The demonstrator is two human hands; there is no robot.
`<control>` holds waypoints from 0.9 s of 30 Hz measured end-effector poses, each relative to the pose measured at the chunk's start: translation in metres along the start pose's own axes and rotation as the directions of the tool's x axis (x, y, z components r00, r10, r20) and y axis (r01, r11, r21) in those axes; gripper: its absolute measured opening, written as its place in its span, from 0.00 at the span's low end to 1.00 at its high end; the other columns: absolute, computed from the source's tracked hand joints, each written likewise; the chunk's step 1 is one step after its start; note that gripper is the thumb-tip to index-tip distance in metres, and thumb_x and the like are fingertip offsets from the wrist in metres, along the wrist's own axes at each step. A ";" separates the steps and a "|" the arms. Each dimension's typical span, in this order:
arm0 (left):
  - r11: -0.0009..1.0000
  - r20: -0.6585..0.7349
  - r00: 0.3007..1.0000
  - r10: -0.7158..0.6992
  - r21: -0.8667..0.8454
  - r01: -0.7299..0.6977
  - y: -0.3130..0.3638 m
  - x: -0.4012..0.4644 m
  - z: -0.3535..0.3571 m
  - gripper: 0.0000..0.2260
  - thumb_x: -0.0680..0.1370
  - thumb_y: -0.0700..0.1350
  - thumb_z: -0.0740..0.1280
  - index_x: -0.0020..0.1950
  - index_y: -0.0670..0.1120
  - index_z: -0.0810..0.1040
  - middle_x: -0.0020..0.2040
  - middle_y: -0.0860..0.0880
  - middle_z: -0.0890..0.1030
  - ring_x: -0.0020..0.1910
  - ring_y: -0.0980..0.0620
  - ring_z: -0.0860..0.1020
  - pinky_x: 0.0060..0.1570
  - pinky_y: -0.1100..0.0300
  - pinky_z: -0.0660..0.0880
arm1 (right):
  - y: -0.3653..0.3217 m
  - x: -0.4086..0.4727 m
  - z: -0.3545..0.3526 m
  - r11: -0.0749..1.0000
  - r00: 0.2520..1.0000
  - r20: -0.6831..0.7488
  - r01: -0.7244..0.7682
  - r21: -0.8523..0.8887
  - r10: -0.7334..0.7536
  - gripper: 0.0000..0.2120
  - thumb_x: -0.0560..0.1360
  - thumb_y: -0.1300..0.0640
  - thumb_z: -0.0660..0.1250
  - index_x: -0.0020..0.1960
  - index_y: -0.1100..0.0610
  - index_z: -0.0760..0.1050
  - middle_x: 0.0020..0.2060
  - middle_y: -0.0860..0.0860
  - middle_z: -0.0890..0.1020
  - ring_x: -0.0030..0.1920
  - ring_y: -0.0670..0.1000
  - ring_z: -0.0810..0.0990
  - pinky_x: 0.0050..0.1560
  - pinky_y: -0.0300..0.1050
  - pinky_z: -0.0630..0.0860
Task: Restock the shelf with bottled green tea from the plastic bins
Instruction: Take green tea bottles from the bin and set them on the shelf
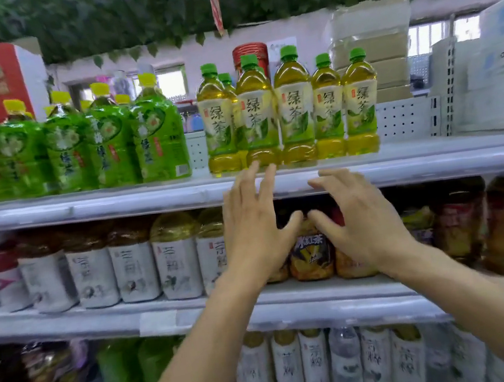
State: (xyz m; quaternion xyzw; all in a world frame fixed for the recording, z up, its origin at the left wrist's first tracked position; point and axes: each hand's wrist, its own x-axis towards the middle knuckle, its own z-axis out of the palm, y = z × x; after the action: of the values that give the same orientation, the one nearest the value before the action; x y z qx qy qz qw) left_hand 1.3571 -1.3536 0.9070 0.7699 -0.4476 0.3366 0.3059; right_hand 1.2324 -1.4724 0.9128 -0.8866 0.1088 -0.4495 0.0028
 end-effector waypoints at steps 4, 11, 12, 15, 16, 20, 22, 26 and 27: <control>0.994 -0.055 0.995 -0.088 0.057 0.091 -0.065 -0.101 -0.047 0.32 0.78 0.58 0.66 0.79 0.48 0.62 0.76 0.47 0.64 0.75 0.46 0.60 0.74 0.44 0.63 | -0.077 -0.049 0.029 0.997 0.998 0.009 0.058 0.045 -0.059 0.25 0.74 0.52 0.72 0.68 0.58 0.72 0.67 0.57 0.73 0.66 0.59 0.72 0.60 0.56 0.74; 0.949 0.013 0.963 -0.268 0.178 0.261 -0.198 -0.260 -0.179 0.28 0.79 0.59 0.63 0.76 0.48 0.66 0.71 0.49 0.71 0.70 0.48 0.69 0.66 0.52 0.71 | -0.259 -0.110 0.095 0.984 0.992 0.029 0.119 0.130 -0.124 0.23 0.76 0.51 0.67 0.67 0.60 0.71 0.63 0.59 0.75 0.60 0.61 0.75 0.53 0.56 0.78; 0.941 0.024 0.962 -0.272 0.214 0.261 -0.217 -0.279 -0.199 0.28 0.79 0.60 0.61 0.76 0.48 0.67 0.70 0.48 0.72 0.69 0.48 0.70 0.65 0.52 0.72 | -0.286 -0.118 0.107 0.982 0.990 0.052 0.120 0.143 -0.128 0.24 0.75 0.50 0.67 0.68 0.61 0.71 0.62 0.58 0.76 0.59 0.60 0.76 0.52 0.55 0.78; 0.891 0.096 0.937 -0.337 0.353 0.285 -0.277 -0.333 -0.253 0.31 0.79 0.62 0.59 0.76 0.45 0.67 0.69 0.45 0.73 0.69 0.44 0.70 0.66 0.48 0.72 | -0.362 -0.138 0.145 0.974 0.977 0.146 0.129 0.188 -0.158 0.27 0.75 0.51 0.70 0.69 0.62 0.70 0.62 0.59 0.76 0.60 0.61 0.77 0.52 0.55 0.79; 0.868 0.121 0.916 -0.382 0.387 0.311 -0.296 -0.351 -0.270 0.32 0.78 0.63 0.59 0.76 0.45 0.67 0.69 0.44 0.72 0.69 0.42 0.70 0.66 0.46 0.72 | -0.386 -0.145 0.157 0.971 0.968 0.183 0.133 0.199 -0.170 0.28 0.74 0.51 0.71 0.69 0.62 0.70 0.62 0.60 0.76 0.60 0.62 0.76 0.51 0.56 0.79; 0.796 0.186 0.834 -0.519 0.460 0.393 -0.358 -0.404 -0.329 0.35 0.78 0.66 0.56 0.79 0.47 0.62 0.73 0.45 0.68 0.71 0.43 0.65 0.68 0.45 0.69 | -0.473 -0.163 0.199 0.965 0.941 0.289 0.106 0.242 -0.176 0.28 0.73 0.51 0.72 0.69 0.61 0.71 0.63 0.61 0.74 0.58 0.64 0.76 0.49 0.56 0.79; 0.769 0.206 0.785 -0.584 0.450 0.454 -0.388 -0.424 -0.352 0.33 0.80 0.63 0.60 0.80 0.50 0.58 0.76 0.48 0.64 0.74 0.45 0.60 0.70 0.48 0.66 | -0.509 -0.167 0.219 0.957 0.929 0.318 0.103 0.270 -0.189 0.28 0.74 0.50 0.70 0.70 0.60 0.69 0.64 0.59 0.73 0.59 0.62 0.75 0.50 0.55 0.77; 0.702 0.190 0.710 -0.678 0.453 0.549 -0.451 -0.457 -0.385 0.33 0.80 0.61 0.64 0.81 0.51 0.57 0.75 0.48 0.65 0.73 0.46 0.61 0.67 0.48 0.68 | -0.575 -0.162 0.265 0.946 0.897 0.391 0.080 0.315 -0.207 0.29 0.77 0.47 0.65 0.74 0.56 0.64 0.67 0.56 0.70 0.64 0.59 0.71 0.53 0.55 0.75; 0.685 0.194 0.688 -0.699 0.459 0.567 -0.468 -0.464 -0.390 0.33 0.80 0.60 0.64 0.81 0.51 0.57 0.74 0.48 0.65 0.73 0.46 0.61 0.66 0.48 0.68 | -0.590 -0.160 0.279 0.943 0.884 0.417 0.070 0.324 -0.209 0.28 0.77 0.47 0.65 0.74 0.56 0.64 0.68 0.56 0.69 0.64 0.59 0.70 0.54 0.56 0.75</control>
State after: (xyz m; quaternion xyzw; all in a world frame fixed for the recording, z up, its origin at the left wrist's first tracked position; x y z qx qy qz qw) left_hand 1.5075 -0.6353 0.6882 0.9673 -0.1251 0.1393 0.1711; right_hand 1.4753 -0.8908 0.6798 -0.9606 -0.0291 -0.2443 0.1293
